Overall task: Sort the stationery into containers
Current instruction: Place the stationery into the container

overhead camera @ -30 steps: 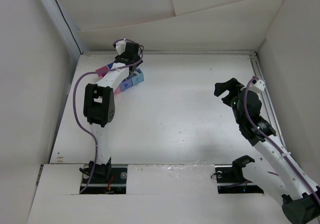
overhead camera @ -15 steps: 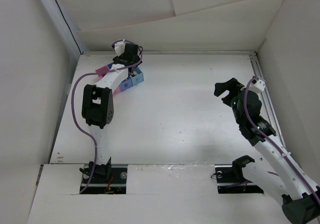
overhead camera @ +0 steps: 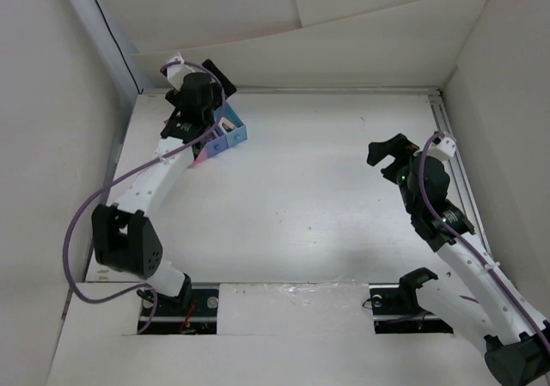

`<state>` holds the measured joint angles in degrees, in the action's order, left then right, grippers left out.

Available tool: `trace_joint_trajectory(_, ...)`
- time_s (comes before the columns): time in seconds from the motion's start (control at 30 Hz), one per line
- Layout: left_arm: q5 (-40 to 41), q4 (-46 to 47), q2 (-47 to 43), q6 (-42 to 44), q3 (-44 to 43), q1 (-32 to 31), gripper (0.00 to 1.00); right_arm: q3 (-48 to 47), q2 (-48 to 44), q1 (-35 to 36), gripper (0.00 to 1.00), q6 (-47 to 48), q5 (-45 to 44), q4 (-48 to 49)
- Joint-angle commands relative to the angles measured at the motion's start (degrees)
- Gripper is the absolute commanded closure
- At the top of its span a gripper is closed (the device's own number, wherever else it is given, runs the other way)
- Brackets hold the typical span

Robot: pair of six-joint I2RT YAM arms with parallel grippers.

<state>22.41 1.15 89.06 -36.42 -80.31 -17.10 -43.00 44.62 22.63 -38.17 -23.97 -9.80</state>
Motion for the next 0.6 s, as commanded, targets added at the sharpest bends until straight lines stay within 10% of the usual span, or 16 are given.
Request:
trace_joint_trajectory(0.0, -0.8, 1.9, -6.7, 0.8, 5.9, -0.9, 0.0, -1.2, 0.5, 0.6, 0.0, 1.1, 0.2, 2.4)
trace_joint_trajectory(0.33, -7.5, 12.5, -49.1, -2.5, 42.7, -1.4, 0.0, -1.2, 1.1, 1.1, 0.0, 2.8, 1.3, 2.4)
trace_joint_trajectory(0.57, -13.1, 2.6, -56.7, -1.3, 44.1, -1.4, 0.0, 0.9, 0.0, 1.6, 0.0, 3.8, 3.8, 6.5)
